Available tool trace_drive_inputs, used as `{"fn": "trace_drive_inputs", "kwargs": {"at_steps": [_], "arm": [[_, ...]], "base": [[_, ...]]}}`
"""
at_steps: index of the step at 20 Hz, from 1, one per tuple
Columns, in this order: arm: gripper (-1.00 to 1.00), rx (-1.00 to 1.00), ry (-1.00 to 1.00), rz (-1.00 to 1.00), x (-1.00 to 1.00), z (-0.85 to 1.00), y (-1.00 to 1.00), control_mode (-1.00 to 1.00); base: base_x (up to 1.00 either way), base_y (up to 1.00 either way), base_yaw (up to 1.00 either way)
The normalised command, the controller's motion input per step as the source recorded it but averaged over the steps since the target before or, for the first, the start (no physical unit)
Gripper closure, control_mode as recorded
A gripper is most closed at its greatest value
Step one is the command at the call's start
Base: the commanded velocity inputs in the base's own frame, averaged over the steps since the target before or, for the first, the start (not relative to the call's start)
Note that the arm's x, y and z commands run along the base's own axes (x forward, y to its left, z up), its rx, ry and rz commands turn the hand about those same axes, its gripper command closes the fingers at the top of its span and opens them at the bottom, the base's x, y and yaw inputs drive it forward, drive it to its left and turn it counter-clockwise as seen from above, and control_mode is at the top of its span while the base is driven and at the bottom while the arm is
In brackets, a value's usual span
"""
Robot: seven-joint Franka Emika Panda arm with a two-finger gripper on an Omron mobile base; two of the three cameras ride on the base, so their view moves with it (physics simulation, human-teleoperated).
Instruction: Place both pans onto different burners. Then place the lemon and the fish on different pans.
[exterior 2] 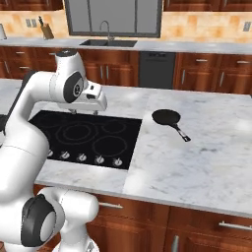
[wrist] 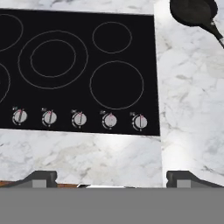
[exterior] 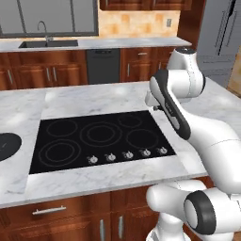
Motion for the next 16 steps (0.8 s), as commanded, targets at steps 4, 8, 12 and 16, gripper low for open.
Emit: {"fn": "trace_drive_inputs", "kwargs": {"at_steps": [4,8,12,16], "arm": [[-1.0,0.0,0.0,0.0,0.0,0.0,0.0,1.0],[-1.0,0.0,0.0,0.0,0.0,0.0,0.0,1.0],[-1.0,0.0,0.0,0.0,0.0,0.0,0.0,1.0],[-1.0,0.0,0.0,0.0,0.0,0.0,0.0,1.0]], "base": [[0.0,-0.6,0.0],[0.0,-0.56,0.0],[0.0,-0.5,0.0],[0.0,-0.4,0.0]]}}
